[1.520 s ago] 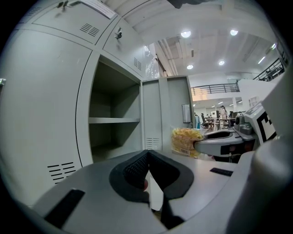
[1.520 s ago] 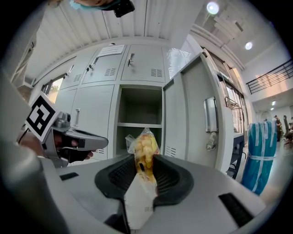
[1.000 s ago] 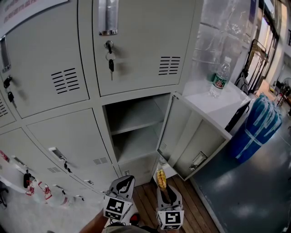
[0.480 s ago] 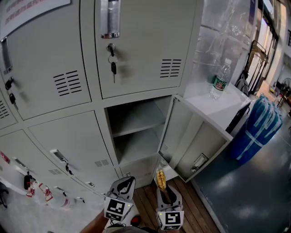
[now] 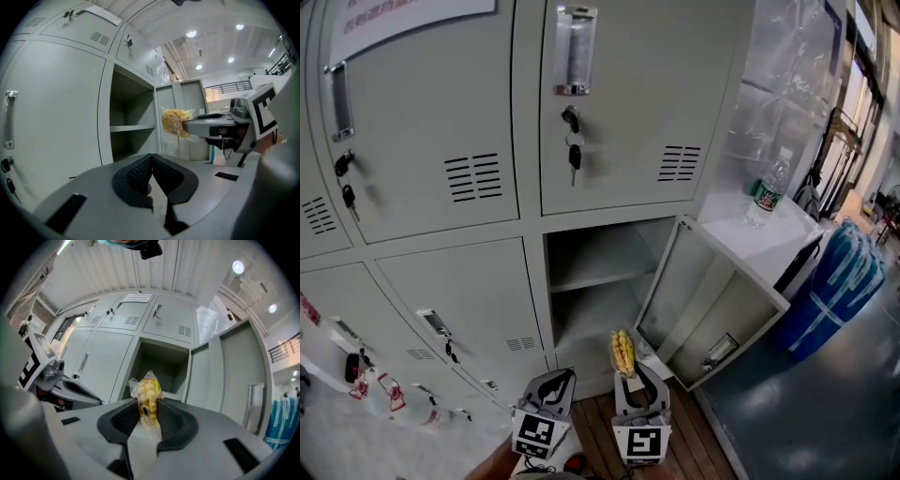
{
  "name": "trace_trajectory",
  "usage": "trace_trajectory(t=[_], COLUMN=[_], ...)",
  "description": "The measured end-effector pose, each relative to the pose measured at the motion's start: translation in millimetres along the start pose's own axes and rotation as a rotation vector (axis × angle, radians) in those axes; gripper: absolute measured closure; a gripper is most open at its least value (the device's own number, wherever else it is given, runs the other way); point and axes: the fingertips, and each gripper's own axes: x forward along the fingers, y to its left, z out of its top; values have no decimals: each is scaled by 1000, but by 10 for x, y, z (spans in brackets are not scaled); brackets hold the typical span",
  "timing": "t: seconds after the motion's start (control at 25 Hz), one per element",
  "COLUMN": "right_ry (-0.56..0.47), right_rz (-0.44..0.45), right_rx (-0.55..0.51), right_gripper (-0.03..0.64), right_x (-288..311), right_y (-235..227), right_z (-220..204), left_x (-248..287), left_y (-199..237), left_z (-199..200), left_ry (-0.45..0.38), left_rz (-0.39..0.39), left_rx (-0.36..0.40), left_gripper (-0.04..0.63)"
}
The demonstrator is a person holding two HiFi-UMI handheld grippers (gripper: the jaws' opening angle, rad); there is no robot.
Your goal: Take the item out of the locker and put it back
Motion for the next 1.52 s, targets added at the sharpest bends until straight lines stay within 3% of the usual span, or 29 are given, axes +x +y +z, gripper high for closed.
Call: trace_trajectory(t=[0.28, 0.64, 1.52], right_ry=[-85, -100, 8], right_rz=[8, 64, 135], right_rx=[-91, -247, -702], right_gripper=[500, 500, 494], right_x=[441, 1019, 2007], right_y=[-111, -45, 377], right_z=[403, 680, 399], left_x=[-133, -334, -508], left_y=[267, 576, 972], left_z=[-12, -71, -224], left_ry=[-9, -5, 13], left_rz=[60, 140, 248], left_rx=[-7, -27, -65], left_gripper=[573, 574, 574])
